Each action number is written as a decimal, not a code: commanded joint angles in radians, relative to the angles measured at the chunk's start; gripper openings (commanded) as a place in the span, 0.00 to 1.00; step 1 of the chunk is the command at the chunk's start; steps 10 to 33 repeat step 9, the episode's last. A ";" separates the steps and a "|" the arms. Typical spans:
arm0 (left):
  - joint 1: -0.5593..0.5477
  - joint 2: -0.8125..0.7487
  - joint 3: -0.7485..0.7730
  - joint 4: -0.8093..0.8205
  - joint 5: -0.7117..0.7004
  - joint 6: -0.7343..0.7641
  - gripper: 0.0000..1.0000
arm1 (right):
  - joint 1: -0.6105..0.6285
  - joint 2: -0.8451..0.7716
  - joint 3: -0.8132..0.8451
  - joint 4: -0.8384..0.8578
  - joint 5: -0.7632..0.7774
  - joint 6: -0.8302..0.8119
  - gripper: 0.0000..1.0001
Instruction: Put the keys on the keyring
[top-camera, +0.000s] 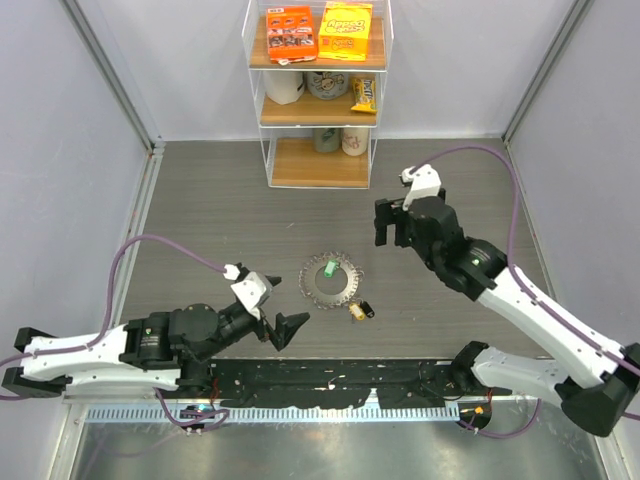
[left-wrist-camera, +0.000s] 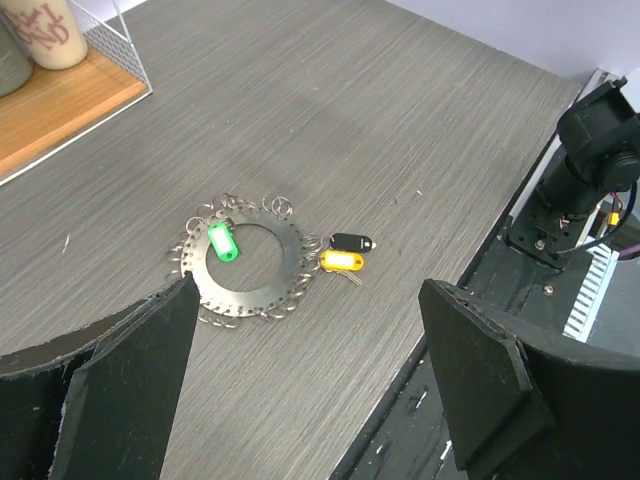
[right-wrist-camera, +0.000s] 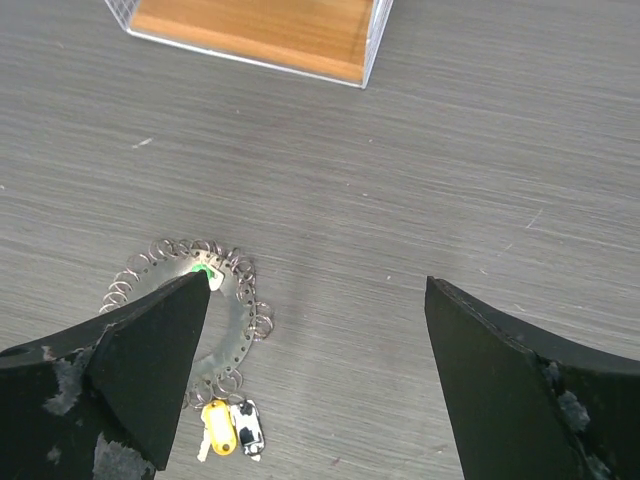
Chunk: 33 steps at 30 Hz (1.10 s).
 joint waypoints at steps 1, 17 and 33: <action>-0.001 0.009 0.043 0.014 -0.027 -0.002 1.00 | 0.002 -0.124 -0.017 0.023 0.075 0.011 0.95; -0.001 0.009 0.038 0.036 -0.035 0.016 1.00 | 0.002 -0.274 -0.075 0.048 0.042 -0.007 0.95; -0.001 0.009 0.038 0.036 -0.035 0.016 1.00 | 0.002 -0.274 -0.075 0.048 0.042 -0.007 0.95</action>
